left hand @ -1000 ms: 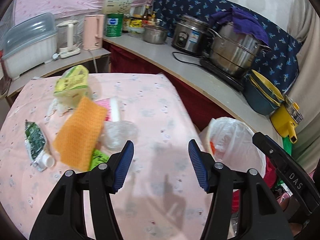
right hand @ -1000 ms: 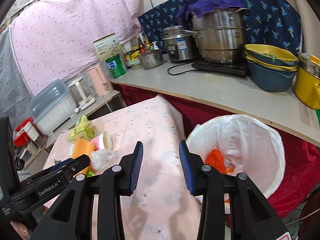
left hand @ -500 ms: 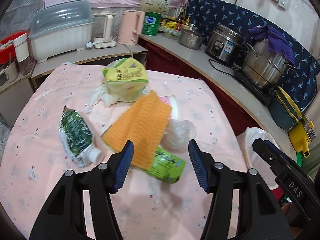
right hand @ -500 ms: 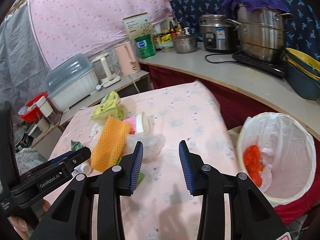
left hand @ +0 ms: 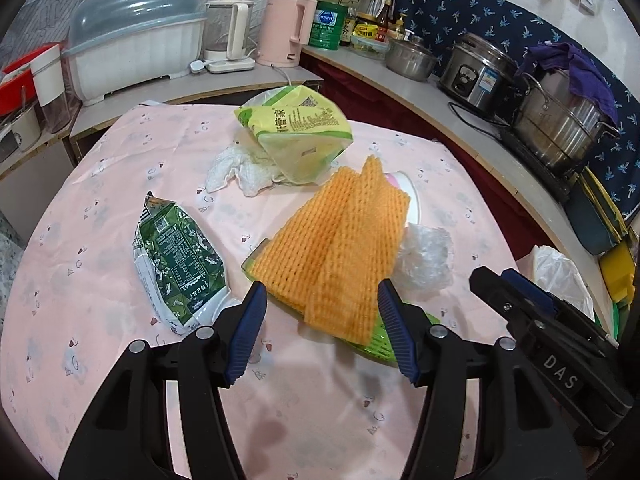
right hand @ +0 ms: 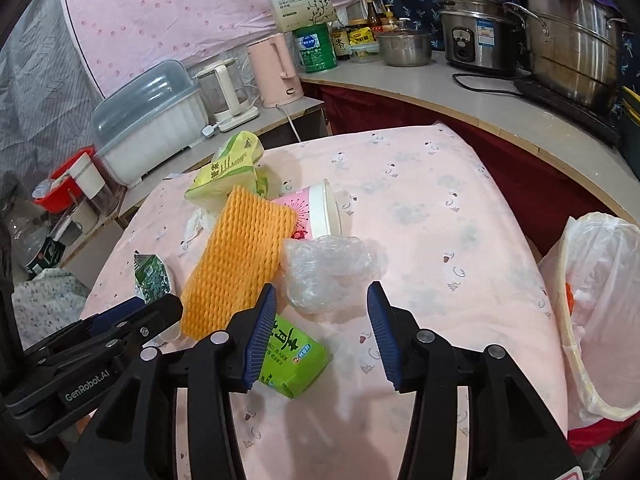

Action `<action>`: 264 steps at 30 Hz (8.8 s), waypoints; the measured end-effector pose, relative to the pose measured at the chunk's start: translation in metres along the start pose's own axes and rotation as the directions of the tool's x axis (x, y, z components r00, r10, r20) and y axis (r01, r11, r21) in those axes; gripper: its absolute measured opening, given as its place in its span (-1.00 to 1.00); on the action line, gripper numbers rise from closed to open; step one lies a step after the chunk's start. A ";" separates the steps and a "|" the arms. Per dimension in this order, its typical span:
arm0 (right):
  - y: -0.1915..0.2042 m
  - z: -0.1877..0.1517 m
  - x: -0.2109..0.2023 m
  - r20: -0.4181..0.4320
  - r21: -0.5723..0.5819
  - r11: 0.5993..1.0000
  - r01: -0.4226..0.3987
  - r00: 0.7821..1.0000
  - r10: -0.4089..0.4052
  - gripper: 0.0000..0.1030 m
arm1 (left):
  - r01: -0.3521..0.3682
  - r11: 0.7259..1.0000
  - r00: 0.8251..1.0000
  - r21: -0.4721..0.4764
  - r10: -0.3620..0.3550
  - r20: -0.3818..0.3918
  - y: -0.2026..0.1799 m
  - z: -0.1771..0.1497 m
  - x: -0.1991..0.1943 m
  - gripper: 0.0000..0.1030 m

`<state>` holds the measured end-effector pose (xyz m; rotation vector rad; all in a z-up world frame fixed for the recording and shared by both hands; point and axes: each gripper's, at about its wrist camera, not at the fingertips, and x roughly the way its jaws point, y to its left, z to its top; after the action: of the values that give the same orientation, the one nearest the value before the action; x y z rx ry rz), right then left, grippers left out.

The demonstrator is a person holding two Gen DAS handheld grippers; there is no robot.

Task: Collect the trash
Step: 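Grasp the orange foam net with the left tool while the right tool grasps clear plastic wrap, then carry the foam net and plastic wrap over the bin and open both tools, then move both open tools back over the table trash, then grasp the white tissue with the left tool while the right tool grasps the yellow-green printed bag, then carry the tissue and yellow-green bag over the white trash bin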

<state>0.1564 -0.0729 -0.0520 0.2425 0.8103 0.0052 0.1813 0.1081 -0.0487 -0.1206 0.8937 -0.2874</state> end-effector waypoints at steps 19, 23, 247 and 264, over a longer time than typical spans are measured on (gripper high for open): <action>-0.005 0.005 0.071 -0.097 0.027 0.999 -0.027 0.995 0.029 -0.44 | 0.031 0.997 0.998 0.068 -0.027 -0.059 -0.010 0.013 0.053 -0.14; -0.008 0.004 0.068 -0.096 0.030 0.999 -0.035 0.995 0.038 -0.57 | 0.045 0.995 0.997 0.088 -0.039 -0.071 -0.020 0.013 0.056 -0.59; -0.100 0.085 -0.108 0.282 0.194 0.980 -0.049 0.959 -0.008 -0.96 | 0.190 0.955 0.981 0.228 -0.191 -0.015 -0.127 0.069 -0.015 -0.71; -0.219 0.006 -0.180 0.301 0.381 0.924 0.038 0.940 -0.162 -0.96 | 0.299 0.868 0.954 0.397 -0.273 -0.122 -0.268 0.001 -0.021 -0.71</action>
<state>0.0172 -0.3051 0.0341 0.5442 0.4838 -0.2834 0.1169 -0.1419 0.0279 0.1517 0.8582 -0.7570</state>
